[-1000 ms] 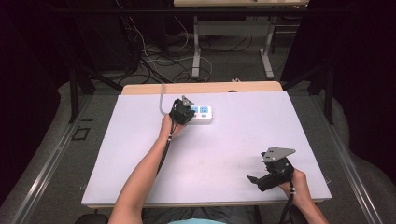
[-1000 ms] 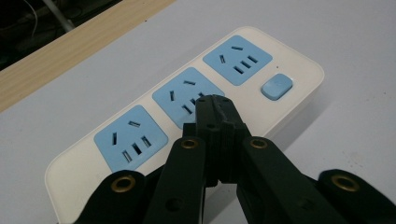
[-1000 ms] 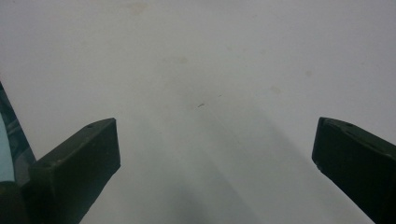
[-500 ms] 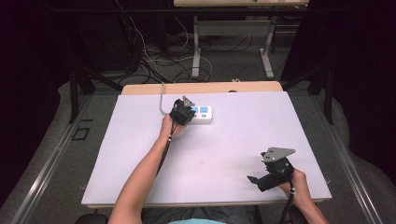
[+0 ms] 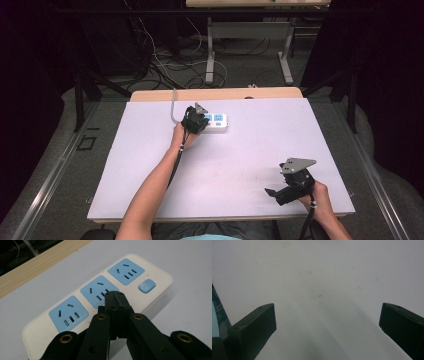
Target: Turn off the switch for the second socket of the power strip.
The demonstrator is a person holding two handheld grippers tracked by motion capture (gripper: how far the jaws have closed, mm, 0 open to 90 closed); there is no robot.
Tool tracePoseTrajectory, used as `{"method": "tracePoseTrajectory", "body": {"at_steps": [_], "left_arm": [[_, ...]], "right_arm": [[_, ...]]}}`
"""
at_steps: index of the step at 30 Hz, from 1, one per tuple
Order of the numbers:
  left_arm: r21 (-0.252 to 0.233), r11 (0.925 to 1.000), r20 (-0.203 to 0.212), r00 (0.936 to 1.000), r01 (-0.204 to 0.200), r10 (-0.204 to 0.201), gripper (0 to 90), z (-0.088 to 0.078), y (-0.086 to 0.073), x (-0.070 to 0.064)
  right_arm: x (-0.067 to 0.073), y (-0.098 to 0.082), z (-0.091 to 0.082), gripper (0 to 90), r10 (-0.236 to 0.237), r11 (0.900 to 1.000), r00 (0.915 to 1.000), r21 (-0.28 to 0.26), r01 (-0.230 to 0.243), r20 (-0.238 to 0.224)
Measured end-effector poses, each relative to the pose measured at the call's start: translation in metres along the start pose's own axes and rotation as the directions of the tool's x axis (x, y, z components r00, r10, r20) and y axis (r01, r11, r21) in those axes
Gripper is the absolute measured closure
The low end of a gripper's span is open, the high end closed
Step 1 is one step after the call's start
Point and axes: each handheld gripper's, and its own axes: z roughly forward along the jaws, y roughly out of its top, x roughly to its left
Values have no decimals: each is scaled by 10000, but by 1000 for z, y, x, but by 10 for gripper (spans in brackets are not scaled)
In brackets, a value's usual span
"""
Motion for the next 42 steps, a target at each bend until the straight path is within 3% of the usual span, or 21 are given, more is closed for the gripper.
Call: {"method": "tracePoseTrajectory", "body": {"at_steps": [12, 21, 26, 31, 42], "left_arm": [[-16, 10000, 44, 10000, -19, 19, 900, 0, 1, 1], [11, 9997, 183, 9996, 224, -225, 900, 0, 0, 3], [58, 9999, 136, 9999, 94, -95, 900, 0, 1, 3], [129, 9999, 131, 9999, 91, -93, 900, -1, 1, 3], [125, 9999, -46, 10000, 12, -11, 900, 0, 2, 0]], "right_arm": [[0, 0, 0, 5, -52, 10000, 10000, -17, 52, 21], [-1, 0, 0, 5, -167, 9999, 9999, -1, 167, 22], [0, 0, 0, 5, 4, 10000, 10000, 37, -4, 9], [0, 0, 0, 5, -179, 9998, 9998, 6, 179, 17], [1, 0, 0, 5, -106, 9999, 9999, 59, 106, -38]]}}
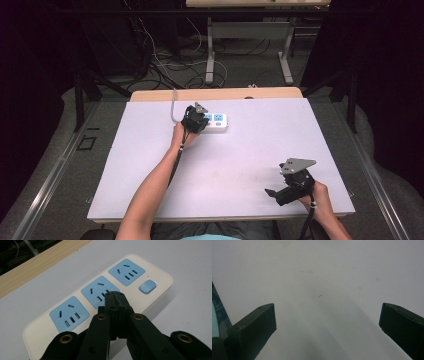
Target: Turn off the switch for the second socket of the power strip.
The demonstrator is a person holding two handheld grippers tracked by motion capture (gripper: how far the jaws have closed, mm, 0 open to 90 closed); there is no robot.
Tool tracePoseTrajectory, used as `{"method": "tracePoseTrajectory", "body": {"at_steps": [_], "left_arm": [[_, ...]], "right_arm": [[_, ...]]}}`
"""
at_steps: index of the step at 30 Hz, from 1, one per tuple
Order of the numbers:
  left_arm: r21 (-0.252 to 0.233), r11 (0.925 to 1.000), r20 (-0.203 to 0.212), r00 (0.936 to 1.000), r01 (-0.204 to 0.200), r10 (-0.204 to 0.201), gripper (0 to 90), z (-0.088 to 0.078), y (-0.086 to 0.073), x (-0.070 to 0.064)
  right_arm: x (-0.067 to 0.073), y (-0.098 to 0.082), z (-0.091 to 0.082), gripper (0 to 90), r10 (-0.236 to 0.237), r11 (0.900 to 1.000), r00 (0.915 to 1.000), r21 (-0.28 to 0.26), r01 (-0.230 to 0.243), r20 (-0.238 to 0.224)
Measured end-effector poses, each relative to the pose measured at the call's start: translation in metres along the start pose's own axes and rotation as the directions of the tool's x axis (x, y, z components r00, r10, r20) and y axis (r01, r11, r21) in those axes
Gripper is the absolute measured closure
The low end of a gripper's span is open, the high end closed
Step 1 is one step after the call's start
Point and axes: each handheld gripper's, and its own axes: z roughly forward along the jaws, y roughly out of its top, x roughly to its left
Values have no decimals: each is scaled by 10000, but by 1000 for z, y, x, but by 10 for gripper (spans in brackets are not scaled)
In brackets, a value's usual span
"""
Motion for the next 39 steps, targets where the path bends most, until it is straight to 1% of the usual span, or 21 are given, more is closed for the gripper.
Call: {"method": "tracePoseTrajectory", "body": {"at_steps": [1, 2, 4, 8, 9, 10, 11, 12, 13, 14, 15, 16, 19, 21, 25, 26, 30, 31, 34, 36, 39], "left_arm": [[81, 10000, 46, 10000, -17, 17, 900, -1, 0, 0], [178, 9998, 131, 9999, -38, 36, 900, -1, 1, 1], [44, 10000, 37, 10000, -13, 13, 900, 0, 0, 1], [81, 10000, 29, 10000, -21, 21, 900, -1, 1, 1], [38, 10000, 38, 10000, -5, 5, 900, -1, 1, 1], [-95, 10000, 0, 10000, 13, -13, 900, -2, 1, 2], [5, 10000, 37, 10000, 81, -81, 900, -2, 2, 2], [93, 9999, 55, 10000, 49, -49, 900, -3, 3, 2], [150, 9999, 11, 10000, -64, 64, 900, -3, 3, 2], [171, 9998, -5, 10000, -68, 68, 900, -3, 3, 3], [136, 9999, 0, 10000, 1, -1, 900, -2, 3, 2], [162, 9999, -1, 10000, -23, 23, 900, -2, 3, 3], [139, 9999, 6, 10000, 3, -3, 900, -2, 3, 3], [138, 9999, 0, 10000, 8, -8, 900, -2, 3, 3], [141, 9999, -24, 10000, 19, -19, 900, -2, 3, 3], [143, 9999, -34, 10000, 11, -10, 900, -2, 3, 3], [109, 9999, -56, 10000, 44, -43, 900, -2, 3, 3], [106, 9999, -68, 10000, 24, -24, 900, -2, 3, 3], [59, 10000, -62, 10000, 57, -57, 900, -2, 3, 3], [108, 9999, -73, 10000, 54, -54, 899, -3, 3, 3], [77, 9998, 9, 9999, 170, -170, 897, -4, 3, 2]], "right_arm": [[-1, 0, 0, 5, -92, 10000, 10000, -24, 92, 4], [0, 0, 0, 5, -10, 10000, 10000, -1, 10, 2], [0, 0, 0, 5, -13, 10000, 10000, -9, 13, -11], [0, 0, 0, 5, -17, 10000, 10000, -40, 17, 11], [0, 0, 0, 5, -4, 10000, 10000, -1, 4, -17], [0, 0, 1, 5, -1, 10000, 10000, -93, 1, 5], [-1, 0, 1, 5, -101, 9999, 9999, -110, 102, 29], [0, 0, 0, 5, -2, 10000, 10000, -52, 2, 19], [0, 0, 0, 5, 4, 10000, 10000, -36, -4, 12], [-1, 0, 1, 5, -75, 9999, 9999, -93, 76, 68], [0, 0, 1, 5, 0, 10000, 10000, -85, 1, 24], [-1, 0, 1, 5, -88, 9999, 10000, -117, 89, 37], [-1, 0, 1, 5, -73, 9999, 10000, -105, 73, 25], [0, 0, 1, 5, 18, 10000, 10000, -87, -18, 18], [0, 0, 1, 5, -9, 9999, 10000, -100, 9, 24], [-1, 0, 0, 5, -80, 10000, 10000, -43, 80, 8], [0, 0, 1, 5, -1, 10000, 10000, -89, 1, 31], [0, 0, 0, 5, -45, 10000, 10000, 6, 45, 3], [0, 0, 0, 5, 1, 10000, 10000, -11, -1, -1], [0, 0, 0, 5, 10, 10000, 10000, -13, -10, 22], [0, 0, 0, 5, 9, 10000, 10000, -5, -9, -4]]}}
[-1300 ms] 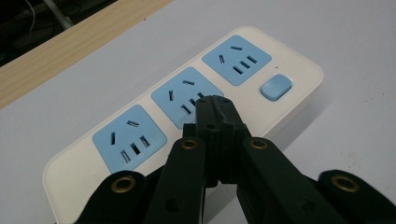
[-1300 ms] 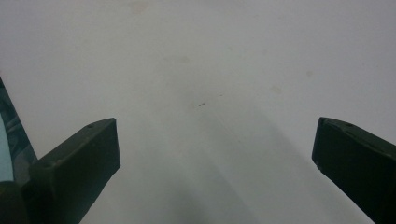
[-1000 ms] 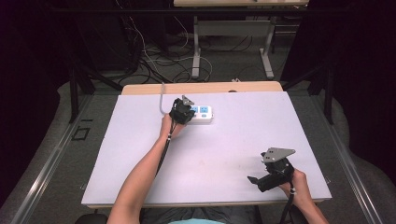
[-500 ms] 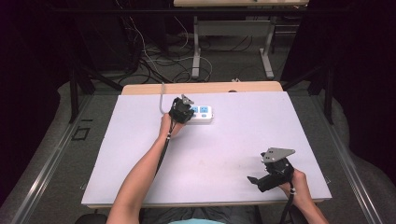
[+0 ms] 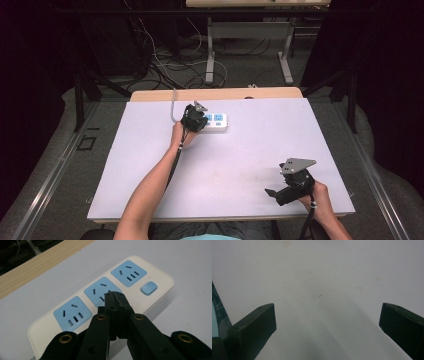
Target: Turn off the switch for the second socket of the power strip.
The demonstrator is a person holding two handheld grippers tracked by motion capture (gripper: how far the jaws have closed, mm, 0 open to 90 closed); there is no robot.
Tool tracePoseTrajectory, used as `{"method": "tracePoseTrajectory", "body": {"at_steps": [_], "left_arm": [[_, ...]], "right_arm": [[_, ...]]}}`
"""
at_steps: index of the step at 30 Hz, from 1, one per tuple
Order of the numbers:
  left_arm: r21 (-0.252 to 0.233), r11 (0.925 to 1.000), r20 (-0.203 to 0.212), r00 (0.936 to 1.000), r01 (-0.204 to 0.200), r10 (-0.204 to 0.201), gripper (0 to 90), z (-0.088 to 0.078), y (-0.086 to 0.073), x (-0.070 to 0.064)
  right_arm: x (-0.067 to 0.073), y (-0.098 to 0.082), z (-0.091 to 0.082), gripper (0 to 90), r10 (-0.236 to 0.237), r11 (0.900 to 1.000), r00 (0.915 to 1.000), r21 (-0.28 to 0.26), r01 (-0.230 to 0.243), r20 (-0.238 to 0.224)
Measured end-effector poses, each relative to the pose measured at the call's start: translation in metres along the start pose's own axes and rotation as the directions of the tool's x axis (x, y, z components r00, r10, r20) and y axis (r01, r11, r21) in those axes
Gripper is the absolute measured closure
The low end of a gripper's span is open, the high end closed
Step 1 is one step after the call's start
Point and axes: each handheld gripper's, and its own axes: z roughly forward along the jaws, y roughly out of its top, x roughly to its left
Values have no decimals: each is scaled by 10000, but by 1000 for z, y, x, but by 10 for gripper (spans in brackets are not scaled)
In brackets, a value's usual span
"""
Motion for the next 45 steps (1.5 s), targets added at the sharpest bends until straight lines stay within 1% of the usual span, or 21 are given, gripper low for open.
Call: {"method": "tracePoseTrajectory", "body": {"at_steps": [1, 2, 4, 6, 8, 10, 11, 15, 17, 18, 19, 22, 25, 28, 30, 35, 36, 37, 38, 43, 45], "left_arm": [[-57, 10000, 75, 10000, -61, 61, 889, -1, 0, 0], [29, 9999, 174, 9998, -126, 126, 775, -2, 1, 1], [125, 9997, 122, 9998, -187, 186, 691, -3, 2, 0], [189, 9998, 57, 9999, -93, 92, 606, -4, 2, 0], [210, 9998, 21, 10000, 75, -75, 539, -5, 2, 0], [263, 9996, -3, 9999, 105, -105, 434, -6, 2, 1], [298, 9995, 25, 9999, 105, -106, 402, -7, 2, 2], [332, 9989, 6, 9994, 338, -339, 266, -13, 2, 5], [395, 9982, 17, 9990, 452, -453, 213, -16, 2, 7], [405, 9979, 5, 9987, 509, -509, 188, -17, 2, 7], [412, 9976, -13, 9984, 562, -562, 167, -19, 2, 7], [395, 9973, -134, 9980, 619, -614, 122, -26, 2, 7], [398, 9965, -191, 9972, 731, -724, 72, -35, 0, 8], [385, 9957, -286, 9961, 843, -832, 33, -44, -5, 10], [439, 9954, -400, 9957, 855, -838, 13, -50, -8, 11], [439, 9952, -604, 9946, 875, -847, 1, -64, -17, 14], [545, 9947, -594, 9947, 871, -839, 1, -67, -18, 14], [434, 9957, -634, 9948, 820, -791, 1, -70, -19, 14], [553, 9950, -623, 9949, 828, -793, 1, -74, -19, 15], [382, 9965, -738, 9947, 744, -714, 1, -87, -27, 12], [441, 9966, -713, 9952, 699, -666, 1, -93, -30, 11]], "right_arm": [[0, 0, 0, 5, -2, 10000, 10000, -6, 2, 0], [0, 0, 0, 5, -21, 10000, 10000, -10, 21, 40], [0, 0, 0, 5, -5, 10000, 10000, -38, 5, 63], [-1, 1, 0, 5, -111, 9999, 9999, -59, 111, 5], [0, 1, 1, 5, -30, 10000, 10000, -22, 30, -8], [-1, 1, 1, 5, -36, 10000, 10000, -5, 36, -17], [-1, 1, 1, 5, -123, 9999, 9999, -46, 123, 5], [-2, 0, 1, 5, 49, 10000, 10000, 12, -49, -52], [-1, 0, 1, 5, 37, 10000, 10000, -30, -37, -15], [-1, 1, 0, 5, 22, 10000, 10000, 97, -22, -70], [-1, 1, 1, 5, 13, 10000, 10000, -2, -13, -17], [-2, 0, 0, 5, -1, 9999, 10000, 102, 1, -74], [-1, 0, 0, 5, 2, 9999, 10000, -123, -2, 14], [-1, 0, 0, 5, 11, 10000, 10000, 11, -11, -62], [-1, 0, 0, 5, 9, 10000, 10000, -79, -9, 0], [-1, 1, 1, 5, -30, 10000, 10000, -15, 30, -4], [-1, 1, 1, 5, -22, 10000, 10000, -10, 22, -2], [-1, 1, 1, 5, -3, 10000, 10000, -10, 3, 13], [-1, 1, 1, 5, -23, 10000, 10000, -20, 23, 10], [-1, 0, -1, 5, -75, 10000, 9999, -25, 75, 94], [0, 1, 0, 5, -63, 10000, 9999, -8, 63, 89]]}}
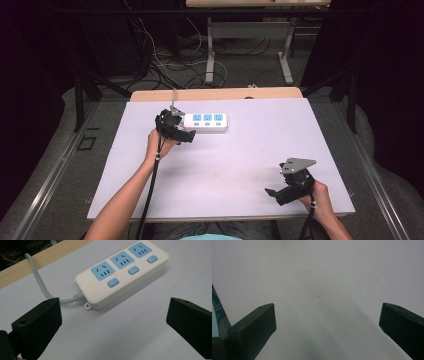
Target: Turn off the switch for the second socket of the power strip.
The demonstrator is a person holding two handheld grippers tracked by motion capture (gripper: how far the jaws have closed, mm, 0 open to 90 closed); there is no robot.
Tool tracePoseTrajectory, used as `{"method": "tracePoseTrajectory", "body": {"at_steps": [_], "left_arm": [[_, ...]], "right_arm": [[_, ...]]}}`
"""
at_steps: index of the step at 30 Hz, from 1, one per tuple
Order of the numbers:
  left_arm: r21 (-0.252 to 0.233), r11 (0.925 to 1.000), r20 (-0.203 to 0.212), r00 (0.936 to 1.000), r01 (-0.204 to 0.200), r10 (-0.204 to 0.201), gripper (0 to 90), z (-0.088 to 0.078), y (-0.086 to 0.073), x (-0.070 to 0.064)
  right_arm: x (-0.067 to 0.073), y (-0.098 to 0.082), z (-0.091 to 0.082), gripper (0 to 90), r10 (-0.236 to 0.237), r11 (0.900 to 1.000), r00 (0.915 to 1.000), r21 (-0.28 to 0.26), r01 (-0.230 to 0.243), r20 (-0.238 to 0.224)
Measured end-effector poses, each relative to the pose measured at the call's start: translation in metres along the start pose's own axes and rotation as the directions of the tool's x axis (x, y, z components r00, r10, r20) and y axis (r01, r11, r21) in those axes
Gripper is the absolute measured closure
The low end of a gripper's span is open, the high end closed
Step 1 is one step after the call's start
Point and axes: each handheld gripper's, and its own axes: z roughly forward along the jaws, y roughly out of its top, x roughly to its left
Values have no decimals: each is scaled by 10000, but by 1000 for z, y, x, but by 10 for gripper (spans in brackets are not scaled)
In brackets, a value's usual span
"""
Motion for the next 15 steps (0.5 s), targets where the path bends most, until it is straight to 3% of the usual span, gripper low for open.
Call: {"method": "tracePoseTrajectory", "body": {"at_steps": [15], "left_arm": [[-201, 9994, 27, 9996, -280, 281, 1, -41, -34, -11]], "right_arm": [[2, 0, 0, 5, -142, 9999, 9999, -35, 142, -2]]}}
